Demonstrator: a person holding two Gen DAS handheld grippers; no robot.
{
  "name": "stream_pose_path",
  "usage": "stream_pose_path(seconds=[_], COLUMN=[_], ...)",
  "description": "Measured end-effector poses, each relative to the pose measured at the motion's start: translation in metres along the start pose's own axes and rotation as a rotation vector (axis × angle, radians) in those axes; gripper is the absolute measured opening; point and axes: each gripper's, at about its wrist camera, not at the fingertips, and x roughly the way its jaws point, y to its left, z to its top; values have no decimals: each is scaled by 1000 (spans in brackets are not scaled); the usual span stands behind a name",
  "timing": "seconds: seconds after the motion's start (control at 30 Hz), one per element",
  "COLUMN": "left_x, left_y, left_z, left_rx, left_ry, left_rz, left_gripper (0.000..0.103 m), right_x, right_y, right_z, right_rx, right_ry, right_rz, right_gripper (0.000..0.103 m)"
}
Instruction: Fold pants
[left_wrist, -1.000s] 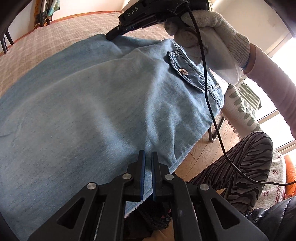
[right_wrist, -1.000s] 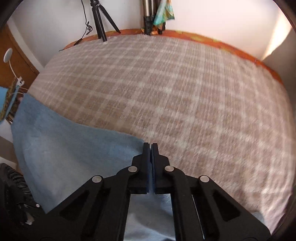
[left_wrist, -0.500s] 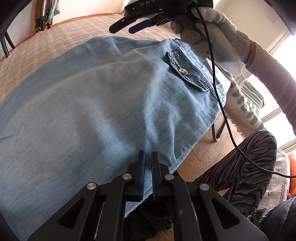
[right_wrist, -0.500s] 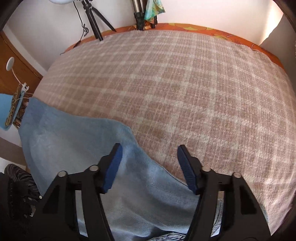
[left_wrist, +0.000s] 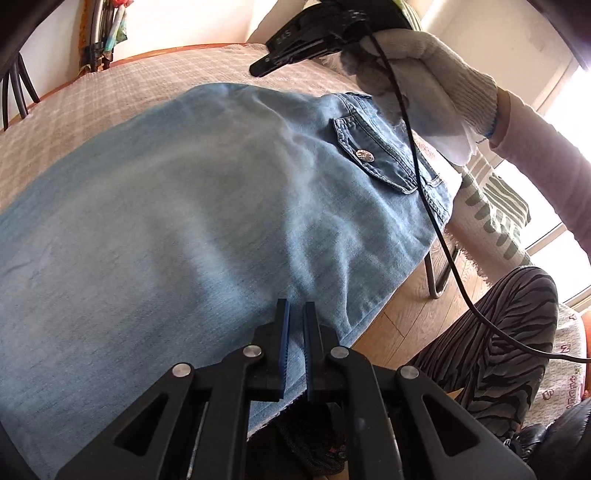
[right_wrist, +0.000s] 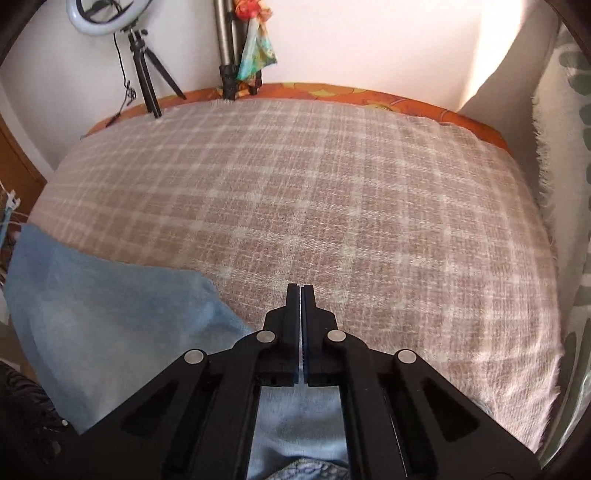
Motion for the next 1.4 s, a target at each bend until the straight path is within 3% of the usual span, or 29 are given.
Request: stream_pose_path(seconds=[0.03,0.1,0.13,0.4,0.6,0.7,0.77,0.87,0.93,1.1,1.2,1.4], left_x=[-1,-2,-5,-84,-164,-199,-222,-252,-271,-310,-328,-354], left_y=[0,-6,-9,-2,26,46,57,79,89,99,115,157], left_z=[0,1,2,17,22,25,22,9,-3,-36,-58,-108], left_rx=[-1,11,23,-9,-44,-67,-91,-151,-178,-206,-273,-422], left_ry=[2,4,-2,-238,-386,-384,-391,-414,-437,-497,-502,-474], left_rz=[6,37,53,185,282,304,377,435,465,612,678,731], left_gripper=[4,5,5,0,0,0,0,10,37,79,81,81], right_x=[-11,-35,-45,-112,-135,-139,-140,-139,-138,-135,-133,-125], right_y=[-6,-17,-18,-3,11,26,36,52,64,98,118,152], right_z=[-4,-19,-26,-89,-107,-105,-103,-100,-98,-93,-88,-79], right_rx=[28,77,87,122,142,108,93,83,68,23,-18,-56], right_ry=[-15,-42,-50,-124,-161,-174,-179,-182,-184,-176,-177,-169], right_rz=[7,36,49,80,100,87,95,114,126,153,162,195], right_gripper=[14,41,43,48,48,48,48,48,48,48,58,68])
